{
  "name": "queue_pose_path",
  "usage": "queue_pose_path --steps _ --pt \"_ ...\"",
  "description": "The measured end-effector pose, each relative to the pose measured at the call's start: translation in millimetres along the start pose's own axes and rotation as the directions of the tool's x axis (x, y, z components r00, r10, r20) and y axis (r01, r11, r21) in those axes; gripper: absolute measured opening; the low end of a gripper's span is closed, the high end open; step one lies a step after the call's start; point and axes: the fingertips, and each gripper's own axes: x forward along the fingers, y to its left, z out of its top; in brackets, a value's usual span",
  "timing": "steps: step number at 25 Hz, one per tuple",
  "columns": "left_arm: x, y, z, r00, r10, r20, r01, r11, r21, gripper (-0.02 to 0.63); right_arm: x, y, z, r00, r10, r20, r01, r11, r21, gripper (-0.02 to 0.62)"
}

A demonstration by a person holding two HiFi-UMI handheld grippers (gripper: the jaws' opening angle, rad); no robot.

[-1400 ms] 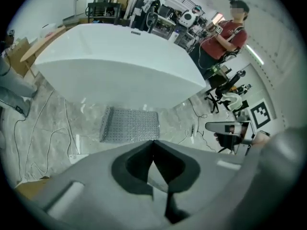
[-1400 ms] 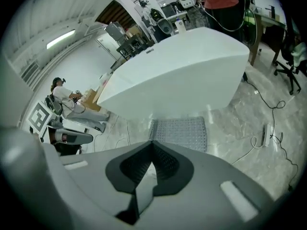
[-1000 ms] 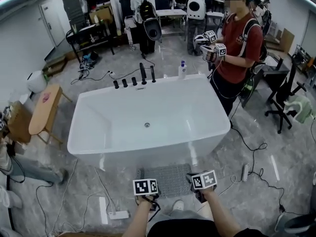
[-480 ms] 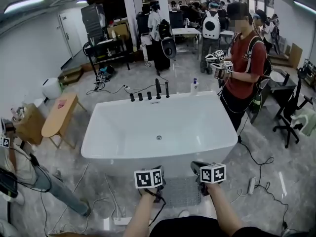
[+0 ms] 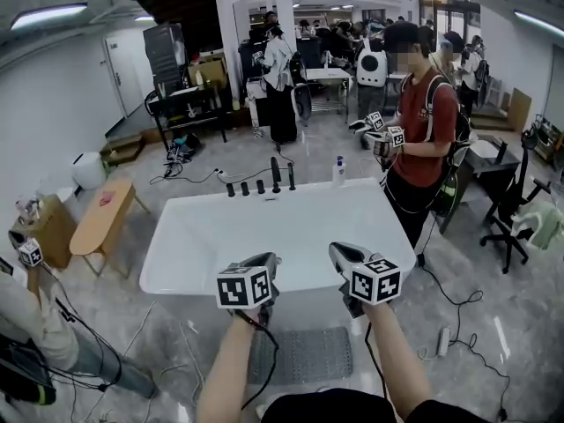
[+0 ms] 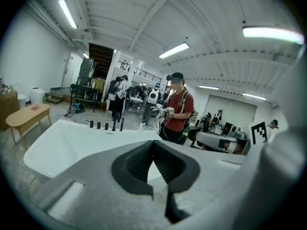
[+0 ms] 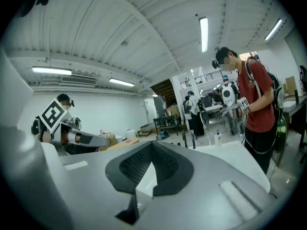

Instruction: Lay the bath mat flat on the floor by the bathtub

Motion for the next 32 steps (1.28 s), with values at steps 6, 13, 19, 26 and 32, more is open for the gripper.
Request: queue_pose_path --steps 6,13,19,26,32 --pt "-9 -16 64 0.988 -0.002 0.156 -0.012 0.996 0.088 0.005 -3 18 74 0.987 0.0 0.159 0.021 0.992 -0.127 0.006" --pt "-31 -31 70 0.939 0.044 0.34 -0.129 0.964 0.231 0.005 -12 65 76 0.96 0.032 0.279 0.082 0.918 -0.388 0.006" --pt "-51 -42 73 0.859 0.075 0.507 -0.24 0.933 0.268 0.003 -18 61 62 0.956 0.008 0.292 0.095 0.936 -0.338 0.006" --pt "-42 -38 54 0.835 0.07 0.545 -0.226 0.948 0.225 0.005 -13 41 42 0.962 -0.047 0.267 0.141 0.928 -0.346 0.006" --pt "-20 -37 39 0.865 0.096 0.492 -0.231 0.948 0.221 0.005 -10 27 33 0.965 -0.048 0.259 0.134 0.935 -0.329 0.006"
